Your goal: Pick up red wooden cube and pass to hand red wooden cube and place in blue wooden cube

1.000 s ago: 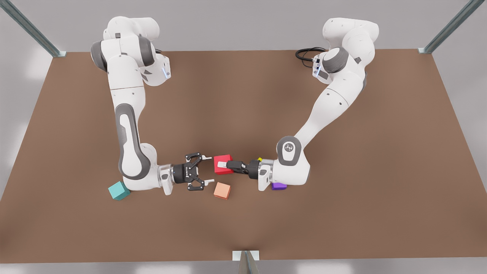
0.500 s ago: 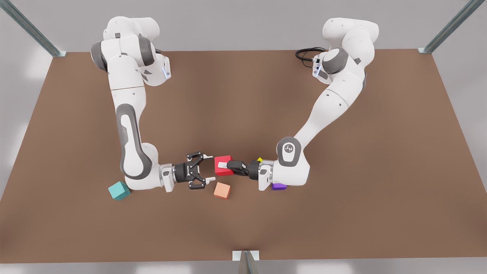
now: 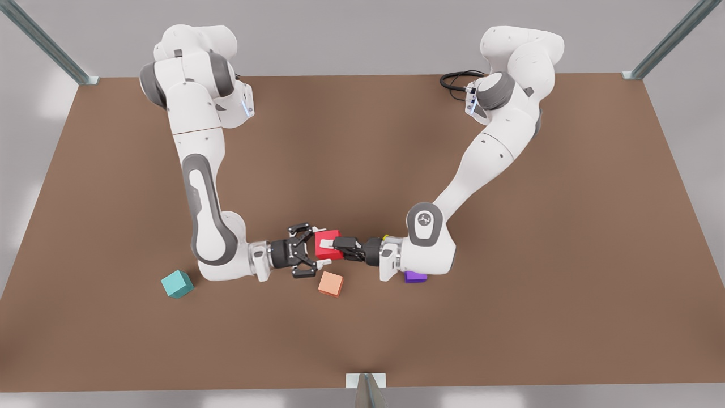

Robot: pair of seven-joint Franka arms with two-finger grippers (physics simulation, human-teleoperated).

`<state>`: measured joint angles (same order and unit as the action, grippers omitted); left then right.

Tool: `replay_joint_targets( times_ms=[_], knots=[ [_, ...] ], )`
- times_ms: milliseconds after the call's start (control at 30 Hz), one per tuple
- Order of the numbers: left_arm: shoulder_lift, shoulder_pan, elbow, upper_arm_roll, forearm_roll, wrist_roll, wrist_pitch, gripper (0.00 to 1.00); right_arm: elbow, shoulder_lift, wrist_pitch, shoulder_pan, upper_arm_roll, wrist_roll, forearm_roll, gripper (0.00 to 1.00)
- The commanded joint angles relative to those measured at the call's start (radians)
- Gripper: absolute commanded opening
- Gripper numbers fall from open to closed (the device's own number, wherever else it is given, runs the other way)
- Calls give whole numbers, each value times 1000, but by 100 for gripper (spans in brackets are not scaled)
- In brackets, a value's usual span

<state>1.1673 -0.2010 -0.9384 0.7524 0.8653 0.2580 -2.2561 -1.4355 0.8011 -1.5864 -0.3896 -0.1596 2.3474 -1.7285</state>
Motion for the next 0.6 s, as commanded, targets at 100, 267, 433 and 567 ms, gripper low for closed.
replay_joint_targets(
  times_ms=[100, 267, 433, 567],
  knots=[
    [-3, -1, 1, 1, 23, 98, -3, 47, -2, 6, -12, -5, 2, 20, -5, 100],
    [-2, -1, 1, 1, 23, 98, -3, 47, 1, 13, -15, -18, 2, 12, -6, 92],
    [-1, -1, 1, 1, 23, 99, -5, 64, 6, 15, -18, -22, 2, 1, -6, 62],
    [-3, -1, 0, -1, 23, 98, -5, 100, 7, 15, -20, -22, 2, -3, -6, 62]
  ],
)
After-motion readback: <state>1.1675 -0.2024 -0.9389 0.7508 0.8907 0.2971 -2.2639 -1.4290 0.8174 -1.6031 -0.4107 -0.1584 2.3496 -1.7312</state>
